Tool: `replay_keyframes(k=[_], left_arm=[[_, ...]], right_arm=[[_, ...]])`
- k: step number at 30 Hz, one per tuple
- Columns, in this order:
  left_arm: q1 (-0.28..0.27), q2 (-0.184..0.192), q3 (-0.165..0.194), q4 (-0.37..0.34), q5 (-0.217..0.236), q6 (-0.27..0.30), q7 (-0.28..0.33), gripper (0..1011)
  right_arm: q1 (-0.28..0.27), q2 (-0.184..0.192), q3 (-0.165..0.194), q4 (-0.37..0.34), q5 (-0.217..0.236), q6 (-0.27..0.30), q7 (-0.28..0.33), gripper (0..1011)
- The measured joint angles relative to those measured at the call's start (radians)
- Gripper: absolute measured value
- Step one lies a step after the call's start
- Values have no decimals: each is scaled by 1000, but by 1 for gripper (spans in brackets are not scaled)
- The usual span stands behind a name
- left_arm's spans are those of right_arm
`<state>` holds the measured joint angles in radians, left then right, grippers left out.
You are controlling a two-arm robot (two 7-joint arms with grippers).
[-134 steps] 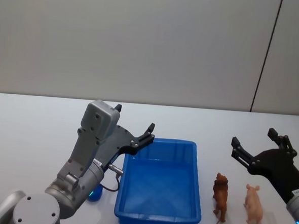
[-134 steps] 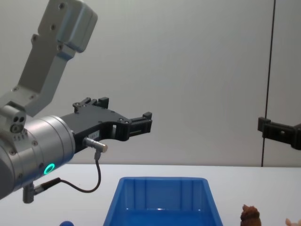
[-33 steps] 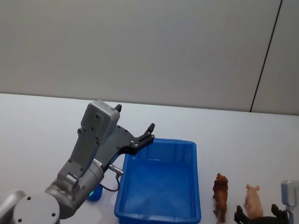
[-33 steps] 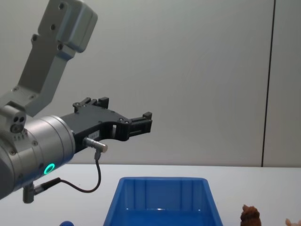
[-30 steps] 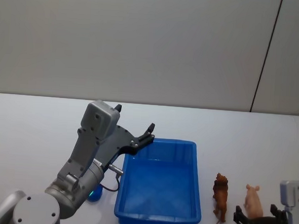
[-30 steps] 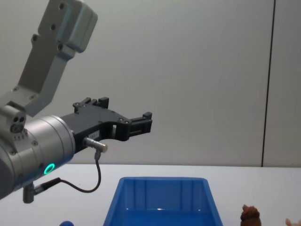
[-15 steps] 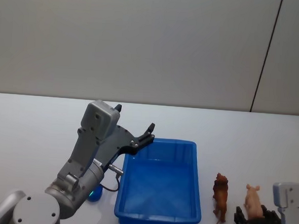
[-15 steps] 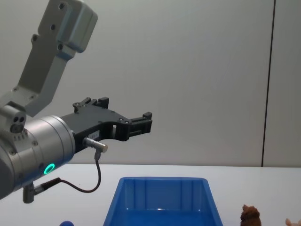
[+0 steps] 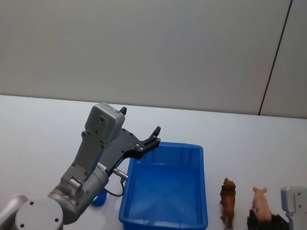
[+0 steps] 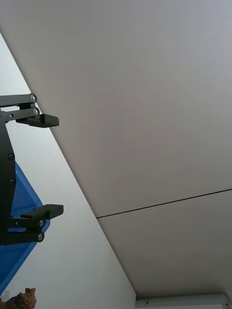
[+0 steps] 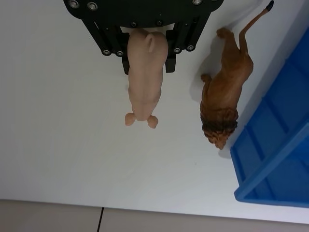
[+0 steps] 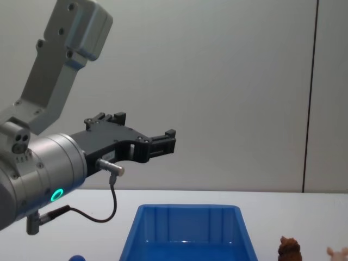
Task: Pick up the two dolls from the table and place them into the box.
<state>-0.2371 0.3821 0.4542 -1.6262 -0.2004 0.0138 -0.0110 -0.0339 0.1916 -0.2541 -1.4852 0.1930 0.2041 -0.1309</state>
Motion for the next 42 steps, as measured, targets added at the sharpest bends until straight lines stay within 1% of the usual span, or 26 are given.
replay_keyframes(k=[11, 18, 24, 25, 30, 31, 32, 34, 37, 38, 42], left_arm=[[0, 0, 0, 0, 0, 0, 0, 1002], [0, 0, 0, 0, 0, 0, 0, 1002], [0, 0, 0, 0, 0, 0, 0, 1002], [0, 0, 0, 0, 0, 0, 0, 1002], [0, 0, 0, 0, 0, 0, 0, 1002], [0, 0, 0, 0, 0, 0, 0, 1002], [0, 0, 0, 0, 0, 0, 0, 1002], [0, 0, 0, 0, 0, 0, 0, 1002], [0, 0, 0, 0, 0, 0, 0, 1002], [0, 0, 0, 0, 0, 0, 0, 1002], [0, 0, 0, 0, 0, 0, 0, 1002]], right_arm=[[-9, 3, 1, -59, -49, -46, 1, 369], [-9, 6, -1, -102, -74, -83, 41, 369], [-1, 6, -4, -125, -81, -107, 100, 369], [3, 5, -5, -129, -81, -112, 119, 369], [16, 0, -10, -133, -81, -124, 173, 369], [20, -2, -12, -133, -81, -127, 190, 369], [20, -2, -12, -133, -81, -127, 190, 369], [33, -8, -16, -131, -80, -133, 236, 369], [42, -13, -20, -126, -80, -136, 262, 369], [50, -17, -23, -121, -80, -137, 285, 369], [71, -29, -31, -104, -80, -141, 338, 369]])
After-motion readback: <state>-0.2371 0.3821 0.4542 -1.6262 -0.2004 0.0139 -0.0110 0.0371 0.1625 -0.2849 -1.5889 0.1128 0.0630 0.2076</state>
